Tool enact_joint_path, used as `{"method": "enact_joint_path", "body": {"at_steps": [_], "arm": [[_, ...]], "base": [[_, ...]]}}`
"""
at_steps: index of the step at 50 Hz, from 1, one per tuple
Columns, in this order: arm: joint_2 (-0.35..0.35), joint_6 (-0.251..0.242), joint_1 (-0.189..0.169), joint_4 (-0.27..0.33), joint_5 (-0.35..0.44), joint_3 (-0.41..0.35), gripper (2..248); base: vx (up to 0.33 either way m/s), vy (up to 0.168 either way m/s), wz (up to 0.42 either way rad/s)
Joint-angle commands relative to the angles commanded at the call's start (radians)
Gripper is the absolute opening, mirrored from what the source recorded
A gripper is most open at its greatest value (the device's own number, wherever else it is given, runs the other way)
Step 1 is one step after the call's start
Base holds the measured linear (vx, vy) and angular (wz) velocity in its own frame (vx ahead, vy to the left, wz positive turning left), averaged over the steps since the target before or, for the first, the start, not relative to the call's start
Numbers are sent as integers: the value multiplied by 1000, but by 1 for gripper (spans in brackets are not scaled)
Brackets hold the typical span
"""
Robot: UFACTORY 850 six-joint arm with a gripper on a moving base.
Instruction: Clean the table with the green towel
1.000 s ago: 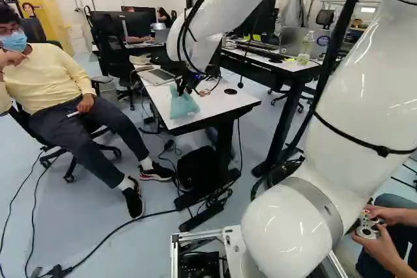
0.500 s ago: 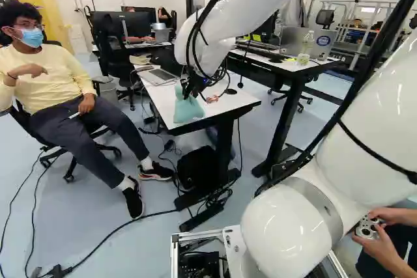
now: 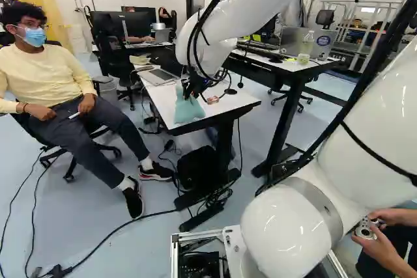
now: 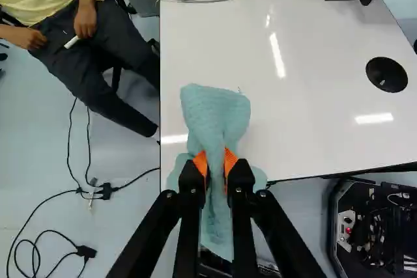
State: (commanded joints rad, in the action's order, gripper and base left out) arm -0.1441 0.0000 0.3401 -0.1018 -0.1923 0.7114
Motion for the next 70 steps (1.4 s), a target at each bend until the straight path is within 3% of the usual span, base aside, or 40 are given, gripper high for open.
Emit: {"method": "enact_joint_path", "body": {"at_steps": [24, 48, 70], "arm": [[58, 0, -28, 0, 0, 83, 50], [169, 0, -73, 0, 0, 195, 50], [294, 0, -75, 0, 24, 317, 50]], "base": [[0, 0, 0], [0, 0, 0], [0, 0, 0]]}}
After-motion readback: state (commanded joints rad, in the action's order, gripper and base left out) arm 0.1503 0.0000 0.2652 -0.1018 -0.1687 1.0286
